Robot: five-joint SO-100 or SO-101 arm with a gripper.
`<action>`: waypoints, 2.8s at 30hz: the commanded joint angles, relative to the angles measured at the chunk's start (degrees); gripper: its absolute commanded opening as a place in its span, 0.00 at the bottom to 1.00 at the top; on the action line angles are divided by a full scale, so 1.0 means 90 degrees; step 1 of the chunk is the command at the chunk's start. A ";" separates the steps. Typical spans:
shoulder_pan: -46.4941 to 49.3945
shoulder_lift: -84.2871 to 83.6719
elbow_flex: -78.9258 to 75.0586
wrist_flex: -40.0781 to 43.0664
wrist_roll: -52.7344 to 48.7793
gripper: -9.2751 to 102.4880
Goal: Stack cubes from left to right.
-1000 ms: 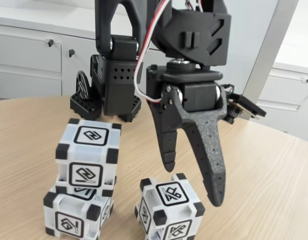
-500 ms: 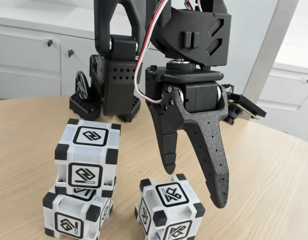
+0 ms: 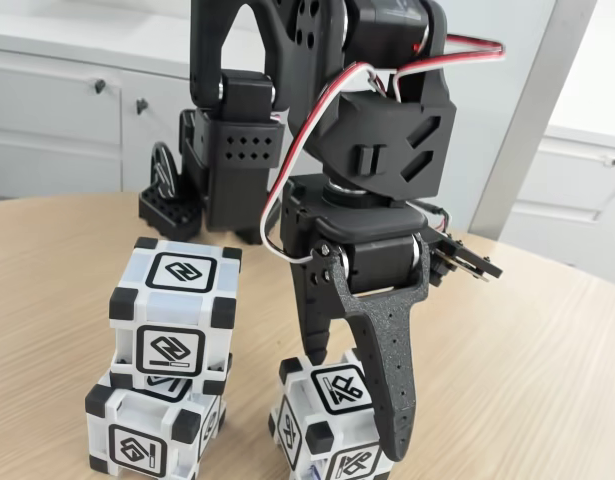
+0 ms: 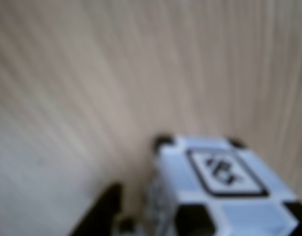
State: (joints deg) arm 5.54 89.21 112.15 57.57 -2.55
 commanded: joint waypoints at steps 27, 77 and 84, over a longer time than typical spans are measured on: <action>0.0322 -0.0029 -0.0166 0.0029 0.0352 0.34; 0.0322 0.1211 0.0029 0.0566 0.0586 0.15; 0.0303 0.2461 0.0020 0.0566 0.0850 0.15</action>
State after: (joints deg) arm 7.91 106.00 113.47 62.49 4.13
